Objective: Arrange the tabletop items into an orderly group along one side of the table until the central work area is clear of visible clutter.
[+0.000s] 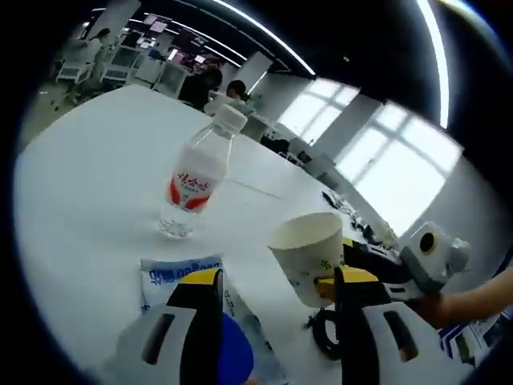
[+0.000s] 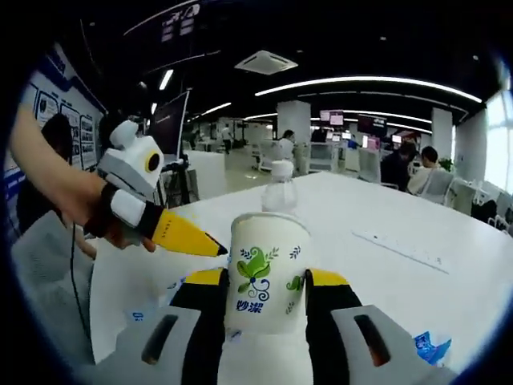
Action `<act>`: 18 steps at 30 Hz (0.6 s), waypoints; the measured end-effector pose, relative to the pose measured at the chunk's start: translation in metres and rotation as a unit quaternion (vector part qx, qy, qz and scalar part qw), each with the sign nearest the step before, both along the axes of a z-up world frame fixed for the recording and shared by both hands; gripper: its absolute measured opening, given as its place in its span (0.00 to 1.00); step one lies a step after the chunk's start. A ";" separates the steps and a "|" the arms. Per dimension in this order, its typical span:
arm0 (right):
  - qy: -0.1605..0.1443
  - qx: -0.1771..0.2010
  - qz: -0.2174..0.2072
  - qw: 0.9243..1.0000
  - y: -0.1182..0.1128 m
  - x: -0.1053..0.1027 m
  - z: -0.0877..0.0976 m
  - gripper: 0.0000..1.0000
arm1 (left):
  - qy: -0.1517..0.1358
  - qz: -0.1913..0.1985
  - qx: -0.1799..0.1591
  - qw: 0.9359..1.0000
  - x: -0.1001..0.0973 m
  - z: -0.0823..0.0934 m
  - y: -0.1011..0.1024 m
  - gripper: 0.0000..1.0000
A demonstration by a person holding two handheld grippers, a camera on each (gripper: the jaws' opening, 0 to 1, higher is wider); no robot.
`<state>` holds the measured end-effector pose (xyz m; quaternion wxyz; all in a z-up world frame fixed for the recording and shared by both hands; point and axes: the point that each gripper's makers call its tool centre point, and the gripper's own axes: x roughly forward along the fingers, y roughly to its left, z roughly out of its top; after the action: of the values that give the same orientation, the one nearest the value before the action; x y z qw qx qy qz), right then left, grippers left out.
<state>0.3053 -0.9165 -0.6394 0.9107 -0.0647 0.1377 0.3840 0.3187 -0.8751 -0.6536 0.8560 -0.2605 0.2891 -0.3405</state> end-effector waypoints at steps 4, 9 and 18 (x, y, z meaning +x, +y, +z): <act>-0.005 0.018 -0.019 1.000 -0.005 0.002 0.006 0.35 | -0.008 -0.024 -0.008 1.000 -0.006 0.007 -0.008 0.53; -0.015 -0.003 0.003 1.000 0.004 -0.009 0.004 0.35 | -0.016 -0.030 -0.051 0.998 -0.007 0.021 -0.018 0.53; -0.026 -0.003 0.007 1.000 0.012 -0.012 0.012 0.36 | -0.066 -0.076 0.007 0.995 -0.014 0.028 -0.034 0.44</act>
<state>0.2930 -0.9046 -0.6279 0.9109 -0.0787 0.1142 0.3885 0.3046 -0.9086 -0.6258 0.8465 -0.2087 0.2538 -0.4188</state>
